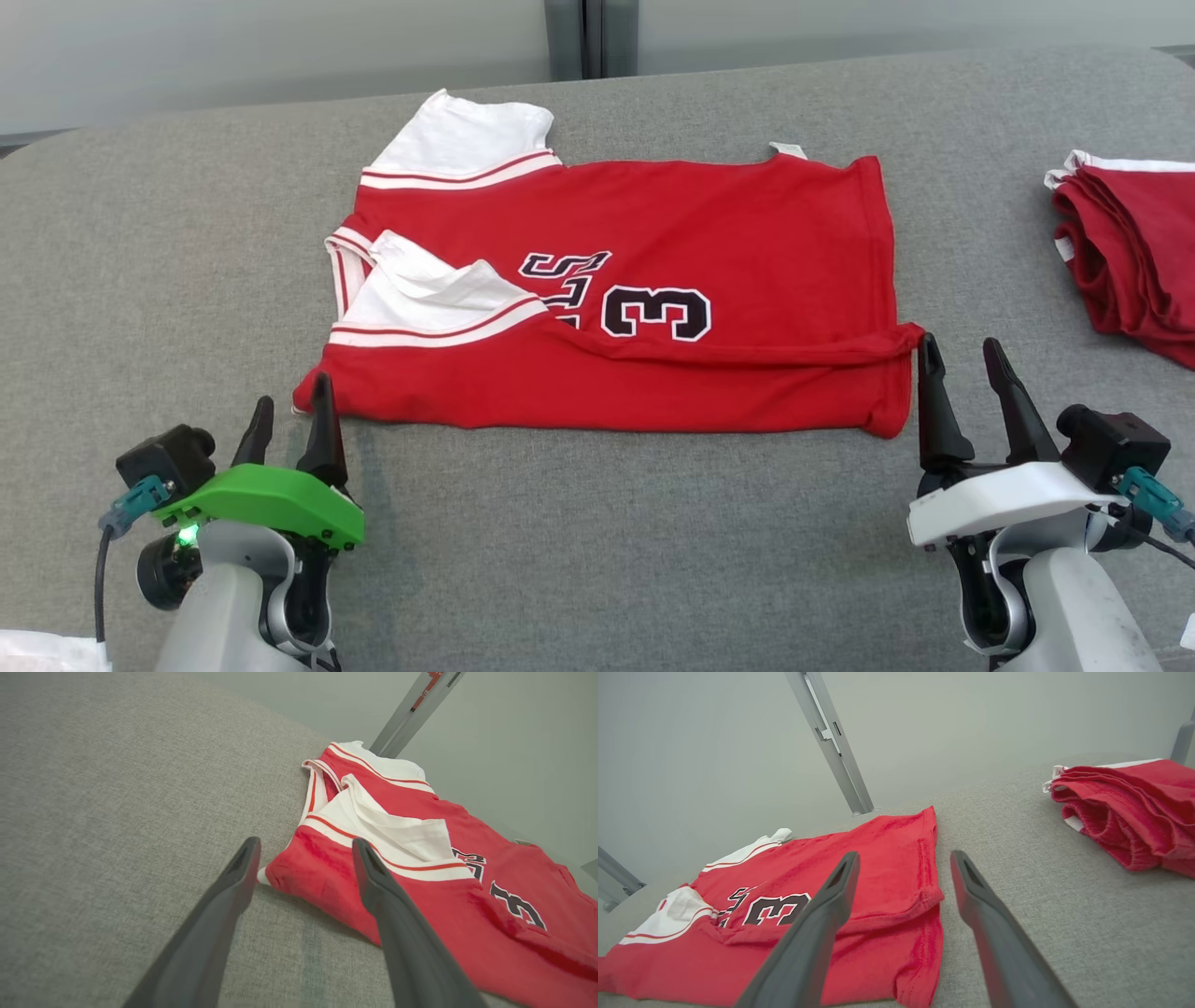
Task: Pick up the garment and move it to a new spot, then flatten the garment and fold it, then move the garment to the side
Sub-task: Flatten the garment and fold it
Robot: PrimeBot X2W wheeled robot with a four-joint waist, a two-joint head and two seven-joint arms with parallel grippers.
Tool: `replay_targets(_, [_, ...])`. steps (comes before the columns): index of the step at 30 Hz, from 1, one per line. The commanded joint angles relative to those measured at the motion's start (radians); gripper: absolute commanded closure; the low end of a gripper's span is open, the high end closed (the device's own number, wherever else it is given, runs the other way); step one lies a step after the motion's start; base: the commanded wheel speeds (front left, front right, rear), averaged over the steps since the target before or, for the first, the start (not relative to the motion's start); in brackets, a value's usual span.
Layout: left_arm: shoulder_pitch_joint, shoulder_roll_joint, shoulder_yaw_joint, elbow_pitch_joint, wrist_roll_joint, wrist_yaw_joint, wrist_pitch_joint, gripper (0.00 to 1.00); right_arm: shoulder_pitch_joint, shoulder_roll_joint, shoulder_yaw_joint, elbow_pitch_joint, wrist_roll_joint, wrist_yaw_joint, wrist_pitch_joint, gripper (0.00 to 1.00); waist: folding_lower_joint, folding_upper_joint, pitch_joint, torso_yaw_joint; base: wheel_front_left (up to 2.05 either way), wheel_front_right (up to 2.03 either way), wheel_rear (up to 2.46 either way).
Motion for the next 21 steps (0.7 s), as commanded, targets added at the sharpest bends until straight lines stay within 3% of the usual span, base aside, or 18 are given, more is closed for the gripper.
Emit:
replay_targets(1, [0.005, -0.004, 0.001, 0.003, -0.009, 0.013, 0.014, 0.00, 0.014, -0.002, 0.000, -0.009, -0.005, 0.000, 0.005, 0.00, 0.0000, -0.0001, 0.000, 0.000, 0.00, 0.00, 0.00])
replay_targets(11, [-0.060, -0.015, 0.014, 0.064, -0.056, 0.064, 0.095, 0.00, 0.007, -0.002, 0.012, -0.036, -0.011, 0.000, 0.029, 0.00, 0.0000, -0.0001, 0.039, -0.042, 0.00, 0.00, 0.00])
replay_targets(12, [-0.064, -0.016, 0.019, 0.073, -0.062, 0.070, 0.100, 0.05, 0.009, -0.002, 0.010, -0.034, -0.014, 0.000, 0.034, 0.00, 0.0000, -0.0001, 0.041, -0.046, 0.00, 0.00, 0.00])
replay_targets(13, [-0.068, -0.014, 0.020, 0.079, -0.063, 0.078, 0.104, 0.28, 0.010, -0.002, 0.011, -0.032, -0.016, 0.000, 0.039, 0.00, 0.0000, -0.0001, 0.043, -0.050, 0.00, 0.00, 0.00])
replay_targets(14, [-0.073, -0.012, 0.020, 0.085, -0.060, 0.086, 0.107, 0.68, 0.012, -0.002, 0.011, -0.029, -0.019, 0.000, 0.046, 0.00, 0.0000, -0.0001, 0.044, -0.053, 0.00, 0.00, 0.00])
replay_targets(15, [-0.075, -0.012, 0.022, 0.090, -0.062, 0.091, 0.109, 0.76, 0.015, -0.002, 0.009, -0.027, -0.017, 0.000, 0.052, 0.00, 0.0000, -0.0001, 0.045, -0.055, 0.00, 0.00, 0.00])
replay_targets(16, [-0.072, -0.013, 0.023, 0.092, -0.068, 0.093, 0.113, 1.00, 0.018, -0.002, 0.005, -0.024, -0.019, 0.000, 0.062, 0.00, 0.0000, -0.0001, 0.046, -0.057, 0.00, 0.00, 0.00])
replay_targets(21, [-0.037, -0.016, 0.035, 0.068, -0.094, 0.084, 0.108, 1.00, 0.013, -0.001, -0.002, 0.000, -0.021, 0.000, 0.090, 0.00, 0.0000, -0.0001, 0.044, -0.051, 0.00, 0.00, 0.00])
